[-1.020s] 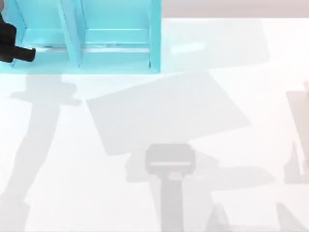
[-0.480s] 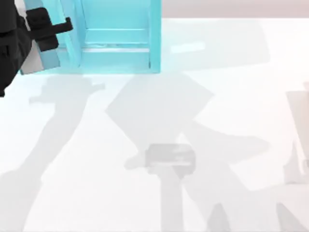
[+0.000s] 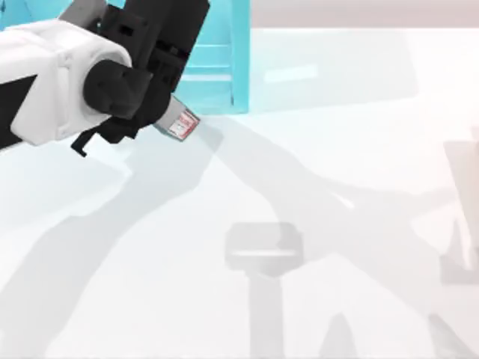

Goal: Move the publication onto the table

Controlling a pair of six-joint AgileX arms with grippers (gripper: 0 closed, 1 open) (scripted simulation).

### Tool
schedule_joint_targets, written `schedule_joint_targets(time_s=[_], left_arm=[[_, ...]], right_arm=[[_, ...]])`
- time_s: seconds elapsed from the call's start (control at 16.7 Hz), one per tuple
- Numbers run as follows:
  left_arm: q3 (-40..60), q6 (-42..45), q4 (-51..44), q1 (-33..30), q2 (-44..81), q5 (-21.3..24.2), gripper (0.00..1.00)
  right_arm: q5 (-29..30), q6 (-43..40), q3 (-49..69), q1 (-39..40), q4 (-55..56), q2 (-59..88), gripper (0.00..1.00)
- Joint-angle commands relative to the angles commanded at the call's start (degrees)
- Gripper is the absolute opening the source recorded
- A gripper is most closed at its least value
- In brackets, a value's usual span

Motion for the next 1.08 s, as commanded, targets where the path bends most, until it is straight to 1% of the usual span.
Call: schedule_joint_targets(time_s=[0.36,0.66,0.84,1.08], left_arm=[[15.4,-44.2,-20.6,-15.0,15.6,-12.4,0.0],[27.3,-77.9,-36.8,-27.3,28.2,-22.1,0.0],[33.5,-95.4,-45.4,-34.0,35.0,-27.3,0.0],[40.0,-113.7,-54.6,-41.5,42.4,-33.0,0.0]], right_arm=[[0.0,0.0,0.0,0.0,0.0,0.0,1.0],[0.0,0.0,0.0,0.0,0.0,0.0,1.0],[0.0,0.0,0.0,0.0,0.0,0.0,1.0],[0.0,0.0,0.0,0.0,0.0,0.0,1.0]])
